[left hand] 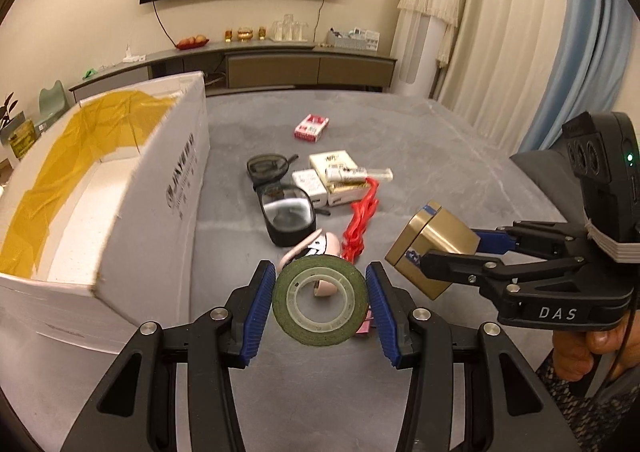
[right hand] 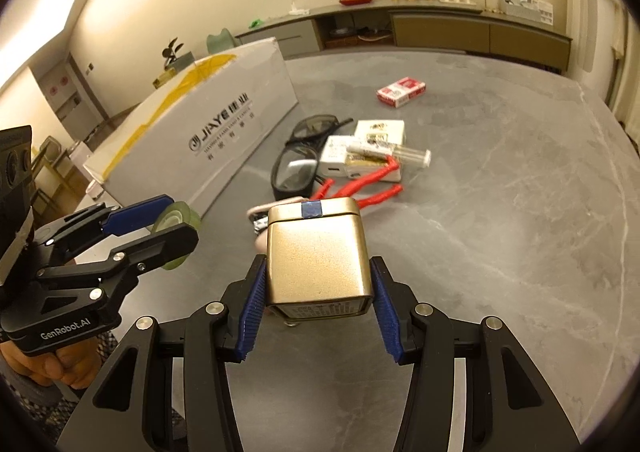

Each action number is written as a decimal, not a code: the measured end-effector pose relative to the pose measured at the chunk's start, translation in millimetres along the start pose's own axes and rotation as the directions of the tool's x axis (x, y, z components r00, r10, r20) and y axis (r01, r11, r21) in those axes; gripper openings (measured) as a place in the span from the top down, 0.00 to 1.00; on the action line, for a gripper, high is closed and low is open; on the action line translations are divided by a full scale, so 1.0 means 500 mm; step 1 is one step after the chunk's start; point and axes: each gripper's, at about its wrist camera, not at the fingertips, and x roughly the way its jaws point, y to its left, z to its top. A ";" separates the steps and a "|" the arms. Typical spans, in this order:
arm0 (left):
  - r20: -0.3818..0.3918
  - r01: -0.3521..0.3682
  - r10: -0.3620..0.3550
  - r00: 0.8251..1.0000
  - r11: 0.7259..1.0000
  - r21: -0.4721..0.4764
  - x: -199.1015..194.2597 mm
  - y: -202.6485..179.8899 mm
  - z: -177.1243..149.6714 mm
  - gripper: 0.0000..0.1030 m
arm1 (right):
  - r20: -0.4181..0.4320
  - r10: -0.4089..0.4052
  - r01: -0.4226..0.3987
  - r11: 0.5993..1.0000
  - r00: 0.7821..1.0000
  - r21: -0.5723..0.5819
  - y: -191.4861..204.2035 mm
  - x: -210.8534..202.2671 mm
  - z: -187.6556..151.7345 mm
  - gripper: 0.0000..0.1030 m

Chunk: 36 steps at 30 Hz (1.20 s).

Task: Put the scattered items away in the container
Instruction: 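Carry the tape roll and gold tin over the white box with both tools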

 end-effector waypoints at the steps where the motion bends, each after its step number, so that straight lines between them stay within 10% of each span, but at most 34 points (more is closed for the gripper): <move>1: 0.007 0.004 -0.004 1.000 1.000 -0.003 -0.008 0.003 0.002 0.53 | 0.006 0.003 -0.003 1.000 1.000 -0.002 0.008 -0.005 0.003 0.49; 36: 0.213 0.027 0.010 0.977 0.985 -0.170 -0.201 0.169 0.051 0.53 | 0.107 0.080 -0.068 0.991 0.991 -0.113 0.249 -0.080 0.111 0.49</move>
